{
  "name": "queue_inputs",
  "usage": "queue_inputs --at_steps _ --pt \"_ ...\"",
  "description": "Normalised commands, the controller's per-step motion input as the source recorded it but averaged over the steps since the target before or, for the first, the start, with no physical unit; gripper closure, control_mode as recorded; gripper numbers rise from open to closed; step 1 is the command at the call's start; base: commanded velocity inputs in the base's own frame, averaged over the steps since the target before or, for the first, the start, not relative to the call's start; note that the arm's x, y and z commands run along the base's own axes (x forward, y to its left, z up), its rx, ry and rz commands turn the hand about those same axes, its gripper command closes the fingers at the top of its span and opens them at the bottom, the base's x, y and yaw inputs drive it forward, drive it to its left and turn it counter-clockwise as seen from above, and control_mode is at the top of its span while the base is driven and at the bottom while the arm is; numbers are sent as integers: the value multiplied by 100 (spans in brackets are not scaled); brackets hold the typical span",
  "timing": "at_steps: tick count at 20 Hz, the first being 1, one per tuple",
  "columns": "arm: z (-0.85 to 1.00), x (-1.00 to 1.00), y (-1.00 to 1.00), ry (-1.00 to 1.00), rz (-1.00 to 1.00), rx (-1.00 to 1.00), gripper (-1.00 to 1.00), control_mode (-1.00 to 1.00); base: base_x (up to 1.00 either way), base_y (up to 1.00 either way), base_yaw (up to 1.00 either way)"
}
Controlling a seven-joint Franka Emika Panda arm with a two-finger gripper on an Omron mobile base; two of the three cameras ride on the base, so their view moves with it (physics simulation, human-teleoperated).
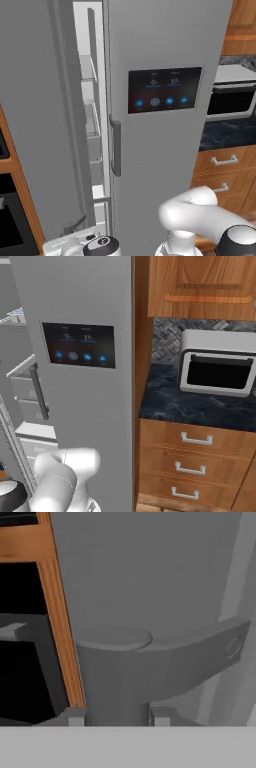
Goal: Open the freezer door, pick up the ice cube tray from the freezer, and place it on the dining counter.
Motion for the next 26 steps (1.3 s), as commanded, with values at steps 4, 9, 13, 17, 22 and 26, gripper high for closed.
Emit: queue_inputs --at_steps 4,9,13,17,22,26 --pt "-14 -81 100 6 20 -13 100 -100 0 0 0" --pt "-2 -19 43 4 11 -4 100 -100 0 0 0" --pt "0 0 0 0 0 0 -100 -100 0 0 0" --pt "0 0 0 0 0 0 -100 -100 0 0 0" --pt "13 -60 -3 -7 0 -1 -100 -100 0 0 0" --pt "84 -89 -18 -16 0 -1 -100 -100 0 0 0"
